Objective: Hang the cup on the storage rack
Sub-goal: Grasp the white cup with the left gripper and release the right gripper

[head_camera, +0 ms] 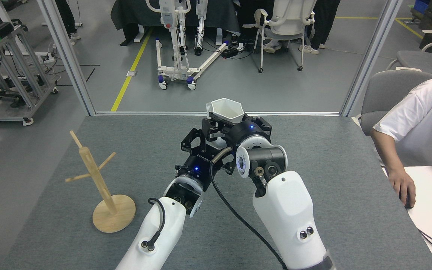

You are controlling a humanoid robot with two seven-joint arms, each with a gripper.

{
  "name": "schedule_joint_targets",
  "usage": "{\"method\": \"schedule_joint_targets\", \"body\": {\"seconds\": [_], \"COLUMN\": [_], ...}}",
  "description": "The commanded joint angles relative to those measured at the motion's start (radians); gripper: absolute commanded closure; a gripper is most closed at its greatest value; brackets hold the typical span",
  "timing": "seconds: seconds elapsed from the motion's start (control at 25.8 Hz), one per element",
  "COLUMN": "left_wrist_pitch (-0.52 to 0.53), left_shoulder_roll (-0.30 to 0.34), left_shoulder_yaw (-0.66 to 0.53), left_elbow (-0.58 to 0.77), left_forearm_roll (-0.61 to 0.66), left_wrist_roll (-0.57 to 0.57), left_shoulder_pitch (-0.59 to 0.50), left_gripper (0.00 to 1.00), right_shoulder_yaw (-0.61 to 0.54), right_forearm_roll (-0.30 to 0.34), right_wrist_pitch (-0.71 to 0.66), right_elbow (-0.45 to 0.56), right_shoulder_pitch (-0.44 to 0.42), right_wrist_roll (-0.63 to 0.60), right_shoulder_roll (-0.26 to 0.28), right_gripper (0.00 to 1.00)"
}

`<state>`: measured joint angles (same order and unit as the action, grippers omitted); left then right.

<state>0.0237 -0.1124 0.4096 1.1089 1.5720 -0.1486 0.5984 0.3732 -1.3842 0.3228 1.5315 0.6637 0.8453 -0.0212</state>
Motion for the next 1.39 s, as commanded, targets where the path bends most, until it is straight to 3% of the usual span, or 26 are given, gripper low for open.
{"method": "schedule_joint_targets", "body": {"seconds": [0.0, 0.12, 0.35, 0.43, 0.46, 0.58, 0.7, 1.12, 1.32, 1.36], "left_wrist_pitch": [0.009, 0.012, 0.012, 0.012, 0.013, 0.013, 0.013, 0.013, 0.013, 0.012], "left_shoulder_roll": [0.000, 0.002, 0.003, 0.003, 0.003, 0.003, 0.003, 0.005, 0.008, 0.017], "left_shoulder_yaw": [-0.002, -0.003, -0.005, -0.005, -0.005, -0.006, -0.006, -0.006, -0.009, -0.009], "left_elbow": [0.002, 0.003, 0.005, 0.005, 0.005, 0.006, 0.006, 0.005, 0.011, 0.025], "left_forearm_roll": [0.000, -0.001, -0.003, -0.003, -0.003, -0.004, -0.004, -0.007, -0.007, -0.007], "left_wrist_roll": [0.001, 0.000, 0.000, 0.000, 0.000, 0.000, 0.000, 0.000, 0.000, 0.000], "left_shoulder_pitch": [0.001, 0.001, 0.000, 0.000, 0.000, 0.000, 0.000, -0.003, -0.020, -0.032], "left_gripper": [0.84, 0.90, 0.92, 0.95, 0.95, 0.95, 0.96, 0.96, 0.96, 0.96], "right_shoulder_yaw": [0.000, 0.000, 0.000, -0.002, -0.004, -0.004, -0.004, -0.013, -0.013, -0.013], "right_forearm_roll": [-0.001, 0.001, 0.001, 0.001, 0.001, -0.003, -0.003, 0.004, 0.014, 0.014], "right_wrist_pitch": [-0.001, -0.001, -0.001, 0.001, 0.001, 0.010, 0.010, 0.012, 0.010, 0.006], "right_elbow": [-0.001, -0.001, 0.001, 0.001, -0.001, -0.001, -0.002, -0.004, -0.004, -0.004], "right_shoulder_pitch": [0.001, 0.001, 0.001, 0.001, 0.001, 0.001, 0.001, -0.001, -0.007, -0.021], "right_wrist_roll": [0.003, 0.003, 0.003, 0.003, 0.005, 0.005, 0.005, -0.009, -0.180, -0.264], "right_shoulder_roll": [0.000, 0.000, 0.000, 0.000, 0.000, 0.000, 0.000, -0.005, -0.006, -0.009], "right_gripper": [0.98, 0.97, 0.97, 0.92, 0.81, 0.23, 0.02, 0.01, 0.01, 0.01]}}
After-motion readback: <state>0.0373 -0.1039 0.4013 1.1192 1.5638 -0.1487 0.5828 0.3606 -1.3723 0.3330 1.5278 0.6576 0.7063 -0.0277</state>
